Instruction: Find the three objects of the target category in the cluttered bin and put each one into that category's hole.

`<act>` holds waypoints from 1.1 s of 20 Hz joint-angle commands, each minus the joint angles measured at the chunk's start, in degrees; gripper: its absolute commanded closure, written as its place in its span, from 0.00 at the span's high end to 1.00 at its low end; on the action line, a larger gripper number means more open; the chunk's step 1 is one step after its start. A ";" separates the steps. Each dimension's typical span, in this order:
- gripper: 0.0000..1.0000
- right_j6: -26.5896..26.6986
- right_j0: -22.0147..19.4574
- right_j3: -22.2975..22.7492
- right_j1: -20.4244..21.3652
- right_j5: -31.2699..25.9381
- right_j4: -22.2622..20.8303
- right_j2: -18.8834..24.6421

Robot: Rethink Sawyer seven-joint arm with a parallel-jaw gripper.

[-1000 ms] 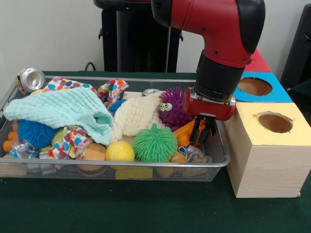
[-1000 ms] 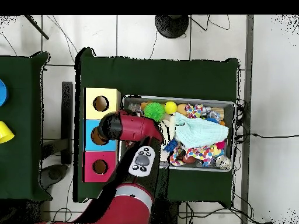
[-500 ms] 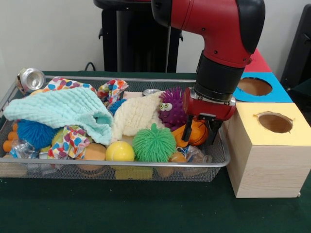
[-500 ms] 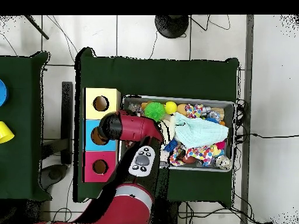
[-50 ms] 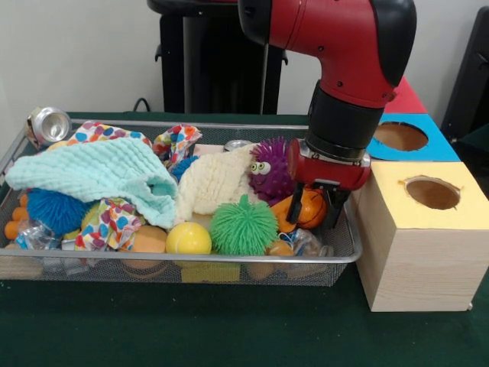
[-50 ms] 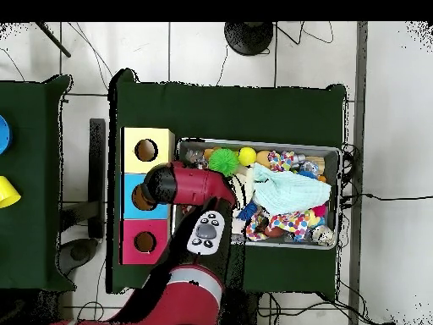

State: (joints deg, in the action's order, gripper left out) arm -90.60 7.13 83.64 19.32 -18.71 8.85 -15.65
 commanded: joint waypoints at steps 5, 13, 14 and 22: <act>1.00 9.72 -7.07 1.34 -0.01 1.29 -16.81 16.94; 1.00 8.86 -9.31 0.76 0.97 -1.52 -24.53 21.07; 1.00 9.07 -9.55 0.61 1.13 -2.41 -25.14 21.58; 1.00 10.01 -10.80 -0.23 4.27 -11.05 -27.80 24.11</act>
State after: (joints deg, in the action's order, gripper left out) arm -90.60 -2.85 83.49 23.00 -19.67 -15.65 -0.99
